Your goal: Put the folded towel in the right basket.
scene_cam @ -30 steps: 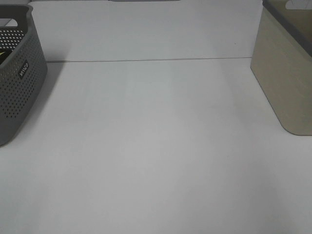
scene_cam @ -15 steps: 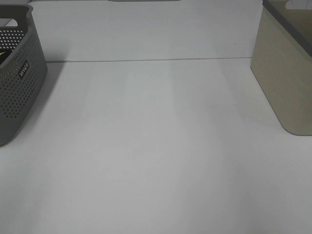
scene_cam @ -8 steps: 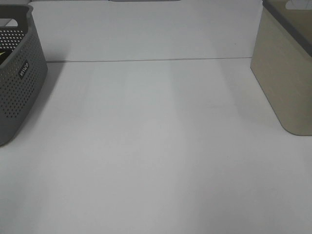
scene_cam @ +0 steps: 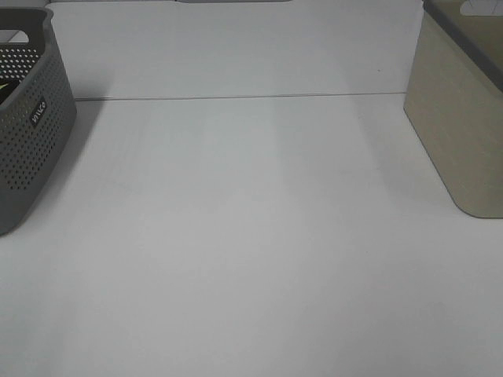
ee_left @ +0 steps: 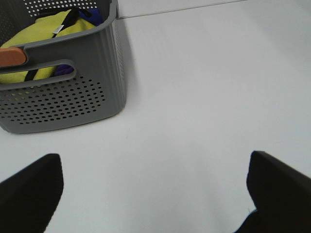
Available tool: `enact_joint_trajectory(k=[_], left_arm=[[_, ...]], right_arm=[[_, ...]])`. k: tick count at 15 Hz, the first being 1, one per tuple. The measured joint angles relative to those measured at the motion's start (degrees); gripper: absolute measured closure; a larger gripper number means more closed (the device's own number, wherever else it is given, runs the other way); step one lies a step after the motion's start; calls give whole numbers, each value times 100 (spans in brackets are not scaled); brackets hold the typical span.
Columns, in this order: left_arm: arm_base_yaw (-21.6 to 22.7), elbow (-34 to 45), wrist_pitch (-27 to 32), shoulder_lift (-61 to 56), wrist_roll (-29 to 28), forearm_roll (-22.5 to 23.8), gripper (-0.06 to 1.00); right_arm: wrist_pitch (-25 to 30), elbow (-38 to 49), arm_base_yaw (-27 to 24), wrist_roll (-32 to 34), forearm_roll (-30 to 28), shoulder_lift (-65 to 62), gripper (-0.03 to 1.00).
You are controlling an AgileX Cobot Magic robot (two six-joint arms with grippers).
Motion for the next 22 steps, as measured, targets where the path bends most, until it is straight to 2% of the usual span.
enact_joint_trajectory(k=[2, 7, 11, 22], left_arm=[[0, 0, 0, 0, 0, 0, -3], [0, 0, 0, 0, 0, 0, -3], [0, 0, 0, 0, 0, 0, -3], [0, 0, 0, 0, 0, 0, -3]], right_arm=[[-172, 470, 0, 0, -74, -498, 22], [-338, 544, 0, 6, -80, -1346, 22], [-590, 682, 6, 29, -327, -2091, 22], [-602, 699, 6, 46, -332, -2103, 22]])
